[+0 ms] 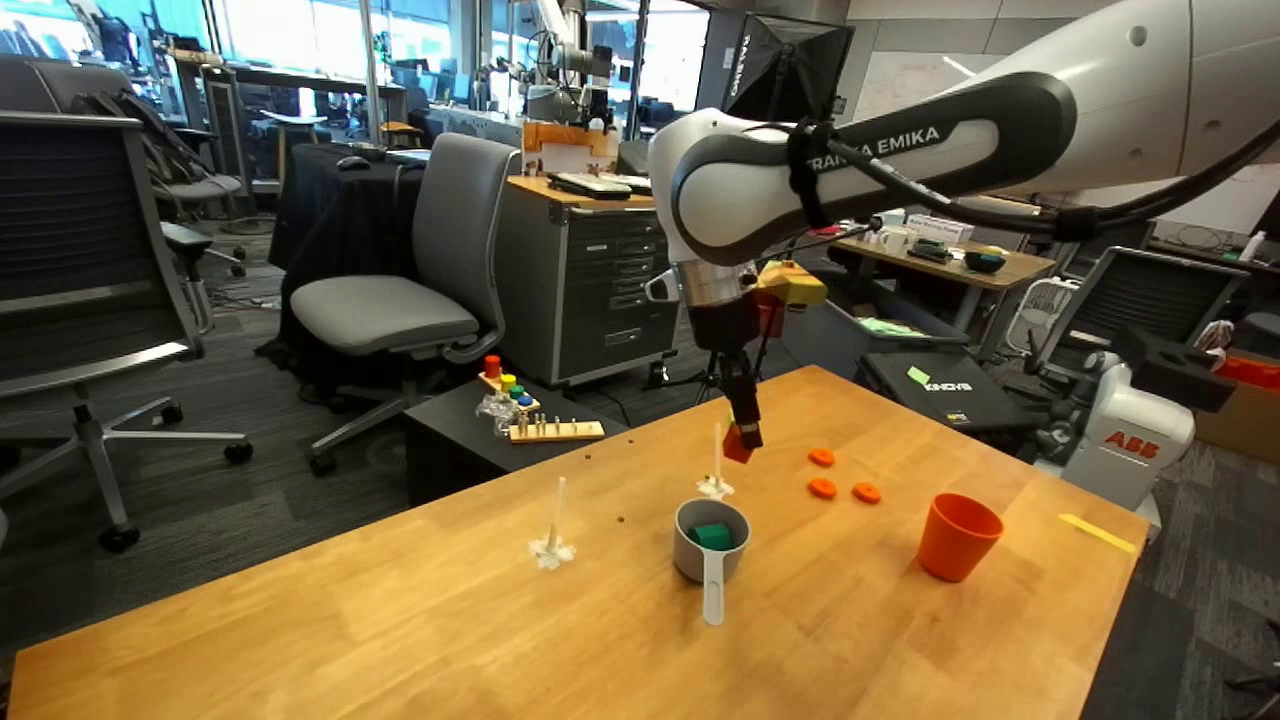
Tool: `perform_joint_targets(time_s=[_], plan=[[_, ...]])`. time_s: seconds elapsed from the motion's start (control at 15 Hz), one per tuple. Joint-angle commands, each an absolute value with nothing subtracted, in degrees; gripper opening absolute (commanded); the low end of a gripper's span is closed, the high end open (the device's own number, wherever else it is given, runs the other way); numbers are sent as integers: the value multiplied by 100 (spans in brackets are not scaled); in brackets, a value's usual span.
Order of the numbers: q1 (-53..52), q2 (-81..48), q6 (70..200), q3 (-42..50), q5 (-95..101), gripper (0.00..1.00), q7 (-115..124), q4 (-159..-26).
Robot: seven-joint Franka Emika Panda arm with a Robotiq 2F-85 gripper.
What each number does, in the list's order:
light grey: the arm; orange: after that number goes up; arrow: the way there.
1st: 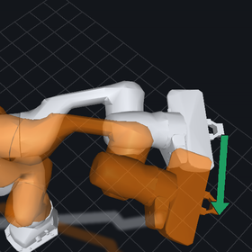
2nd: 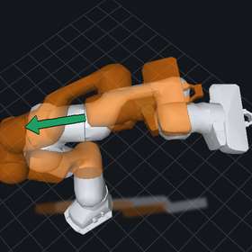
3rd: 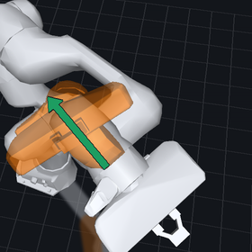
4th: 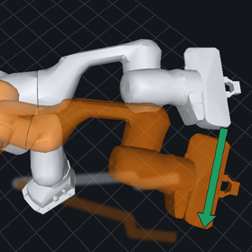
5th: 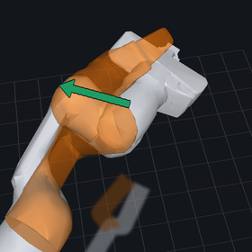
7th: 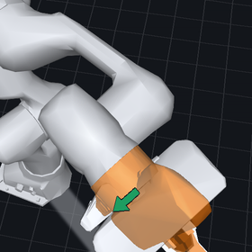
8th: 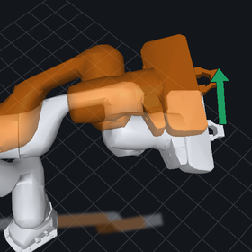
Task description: Pick up the yellow, green and orange objects and put them in the silver cup then pick up the other three orange objects and put them in the orange cup
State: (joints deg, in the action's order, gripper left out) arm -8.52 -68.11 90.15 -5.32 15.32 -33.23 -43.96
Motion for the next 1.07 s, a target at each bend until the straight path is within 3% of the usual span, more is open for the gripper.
perform_joint_targets(time_s=[0.0,0.6,0.67,0.73,0.87,1.0], plan=[[-974,-6797,8876,-755,1337,50,-3323,-4401],[-1133,-7062,8749,-952,1121,50,-3259,-4409],[-1119,-7079,8713,-960,1079,65,-3263,-4405],[-1121,-7090,8685,-947,1063,94,-3256,-4403],[-1124,-7099,8623,-925,1079,100,-3270,-4397],[-1126,-7079,8585,-903,1107,100,-3261,-4387]])
